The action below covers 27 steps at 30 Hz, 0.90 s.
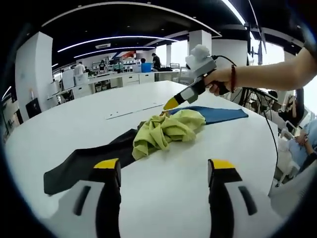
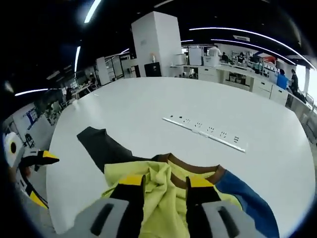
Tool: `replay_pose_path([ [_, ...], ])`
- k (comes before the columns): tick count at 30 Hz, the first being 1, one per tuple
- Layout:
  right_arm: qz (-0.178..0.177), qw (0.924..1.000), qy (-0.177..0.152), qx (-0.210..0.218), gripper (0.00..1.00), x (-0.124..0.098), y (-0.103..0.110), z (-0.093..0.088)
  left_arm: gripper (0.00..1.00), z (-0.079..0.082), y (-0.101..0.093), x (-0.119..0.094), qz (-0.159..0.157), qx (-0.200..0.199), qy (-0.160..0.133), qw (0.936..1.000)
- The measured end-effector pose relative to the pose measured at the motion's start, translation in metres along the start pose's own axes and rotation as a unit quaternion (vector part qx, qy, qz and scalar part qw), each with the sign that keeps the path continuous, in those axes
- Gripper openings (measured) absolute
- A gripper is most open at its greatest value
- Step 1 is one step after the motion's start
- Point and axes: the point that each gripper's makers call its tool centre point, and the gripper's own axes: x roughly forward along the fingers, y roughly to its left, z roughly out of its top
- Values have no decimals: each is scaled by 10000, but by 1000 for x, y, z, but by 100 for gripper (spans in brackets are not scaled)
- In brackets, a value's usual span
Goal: Fold the garment on the visible template until the final outline fits inside the template.
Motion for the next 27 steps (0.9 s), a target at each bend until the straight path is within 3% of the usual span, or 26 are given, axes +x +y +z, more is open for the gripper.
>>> replay_pose_path([
  [5, 177, 9998, 33, -92, 35, -23, 3, -21, 60, 5, 9, 7, 82, -130, -48, 9999],
  [10, 662, 9975, 197, -139, 36, -41, 22, -47, 49, 9, 11, 17, 27, -238, -87, 9997],
  [12, 693, 9972, 235, -157, 36, -44, 25, -54, 47, 10, 9, 23, -7, -187, -84, 9998],
  [17, 837, 9952, 378, -340, 35, -44, 31, -75, 42, 14, 1, 38, -153, -160, -155, 9996],
  [27, 871, 9933, 447, -606, 28, -32, 35, -100, 31, 9, -1, 77, -173, -271, 15, 9995],
])
